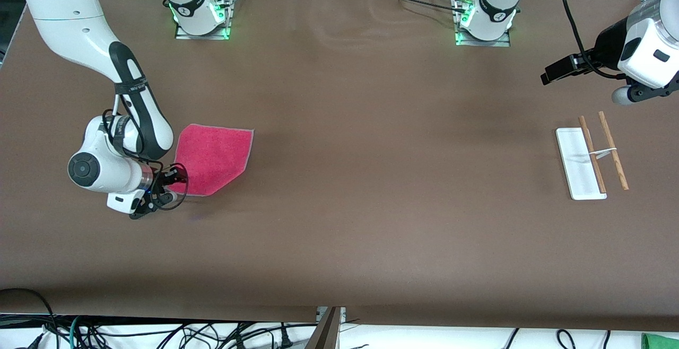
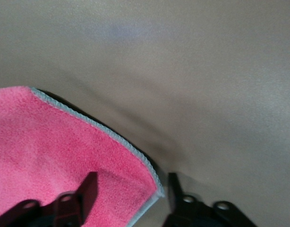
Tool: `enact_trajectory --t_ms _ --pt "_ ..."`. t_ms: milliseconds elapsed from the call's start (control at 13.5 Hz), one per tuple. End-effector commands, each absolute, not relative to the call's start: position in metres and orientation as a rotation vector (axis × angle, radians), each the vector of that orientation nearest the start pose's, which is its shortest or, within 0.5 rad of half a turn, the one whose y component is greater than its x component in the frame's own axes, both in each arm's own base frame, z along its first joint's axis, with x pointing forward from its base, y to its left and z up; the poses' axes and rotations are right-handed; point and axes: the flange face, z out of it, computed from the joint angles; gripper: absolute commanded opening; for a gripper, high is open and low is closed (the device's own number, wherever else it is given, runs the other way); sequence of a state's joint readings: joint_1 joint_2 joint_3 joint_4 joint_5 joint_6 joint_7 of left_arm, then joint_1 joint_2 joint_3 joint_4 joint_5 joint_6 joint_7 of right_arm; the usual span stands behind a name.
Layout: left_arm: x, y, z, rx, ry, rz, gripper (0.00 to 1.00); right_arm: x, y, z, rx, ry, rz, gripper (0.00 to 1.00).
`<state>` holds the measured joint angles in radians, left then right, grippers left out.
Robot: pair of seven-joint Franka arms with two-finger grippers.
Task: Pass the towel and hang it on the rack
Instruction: 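Lower the right gripper onto the towel edge and close it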
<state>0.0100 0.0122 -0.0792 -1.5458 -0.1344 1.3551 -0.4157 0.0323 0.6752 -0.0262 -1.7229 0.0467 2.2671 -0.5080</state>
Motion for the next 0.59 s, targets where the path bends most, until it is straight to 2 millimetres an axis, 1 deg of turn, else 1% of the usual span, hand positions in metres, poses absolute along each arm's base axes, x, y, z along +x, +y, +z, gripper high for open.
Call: enact_trajectory --t_ms 0,74,148,370,518 --pt "0.529 -0.053 0.619 -3.146 -0.511 0.346 1.00 0.661 0.005 0.186 -2.979 -0.745 0.162 0.24" --pt "0.529 -0.053 0.619 -3.146 -0.511 0.346 1.00 0.661 0.005 0.186 -2.979 -0.745 0.160 0.11" --pt "0.528 -0.053 0.619 -3.146 -0.511 0.349 1.00 0.662 0.005 0.187 -2.979 -0.745 0.160 0.00" --pt "0.529 -0.054 0.618 -3.145 -0.508 0.351 1.00 0.664 0.006 0.190 -2.981 -0.744 0.151 0.00" --pt "0.528 -0.053 0.619 -3.145 -0.511 0.351 1.00 0.669 0.012 0.202 -2.978 -0.759 0.141 0.00"
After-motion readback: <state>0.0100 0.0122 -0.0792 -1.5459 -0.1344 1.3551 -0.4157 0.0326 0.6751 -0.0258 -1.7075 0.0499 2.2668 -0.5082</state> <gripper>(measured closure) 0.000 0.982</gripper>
